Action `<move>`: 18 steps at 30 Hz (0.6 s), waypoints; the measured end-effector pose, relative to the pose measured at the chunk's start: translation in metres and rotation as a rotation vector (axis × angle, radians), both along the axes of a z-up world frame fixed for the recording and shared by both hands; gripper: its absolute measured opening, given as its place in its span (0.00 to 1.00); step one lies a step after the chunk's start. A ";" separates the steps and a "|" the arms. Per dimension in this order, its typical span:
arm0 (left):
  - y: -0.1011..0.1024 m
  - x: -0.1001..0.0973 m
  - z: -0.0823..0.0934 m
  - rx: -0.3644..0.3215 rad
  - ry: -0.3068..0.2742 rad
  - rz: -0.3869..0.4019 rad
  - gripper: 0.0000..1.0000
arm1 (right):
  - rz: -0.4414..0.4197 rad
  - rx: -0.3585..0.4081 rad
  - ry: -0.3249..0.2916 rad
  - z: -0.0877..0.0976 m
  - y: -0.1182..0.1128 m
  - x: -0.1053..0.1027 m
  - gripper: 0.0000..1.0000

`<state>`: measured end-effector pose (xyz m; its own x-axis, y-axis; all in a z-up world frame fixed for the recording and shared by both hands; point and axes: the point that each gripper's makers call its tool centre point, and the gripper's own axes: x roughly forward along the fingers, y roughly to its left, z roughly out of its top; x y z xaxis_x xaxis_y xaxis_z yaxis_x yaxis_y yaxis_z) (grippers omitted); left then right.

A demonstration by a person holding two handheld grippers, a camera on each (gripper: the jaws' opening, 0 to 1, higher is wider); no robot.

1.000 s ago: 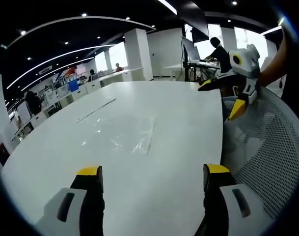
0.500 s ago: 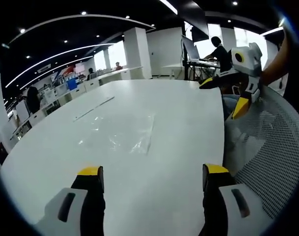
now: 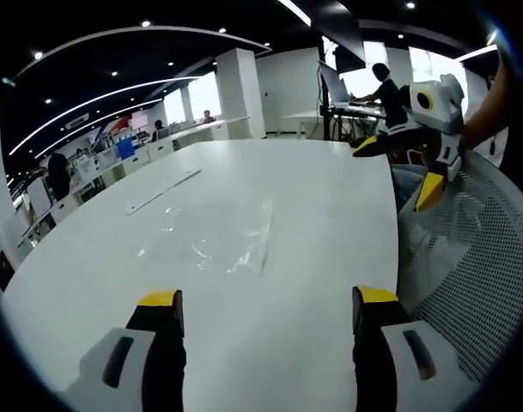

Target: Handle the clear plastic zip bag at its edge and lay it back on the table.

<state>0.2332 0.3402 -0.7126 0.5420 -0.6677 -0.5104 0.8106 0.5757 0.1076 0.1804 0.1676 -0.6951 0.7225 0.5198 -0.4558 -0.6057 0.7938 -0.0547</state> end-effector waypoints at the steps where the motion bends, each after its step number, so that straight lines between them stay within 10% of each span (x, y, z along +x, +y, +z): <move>1: 0.000 0.001 0.000 0.000 0.002 0.000 0.79 | 0.001 0.000 0.000 0.000 0.000 0.000 0.94; 18: -0.012 0.009 -0.007 0.030 0.030 -0.039 0.75 | 0.010 0.005 0.005 -0.001 0.001 0.000 0.94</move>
<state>0.2423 0.3283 -0.7191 0.5002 -0.6721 -0.5460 0.8355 0.5404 0.1001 0.1803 0.1690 -0.6962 0.7149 0.5293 -0.4568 -0.6138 0.7881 -0.0474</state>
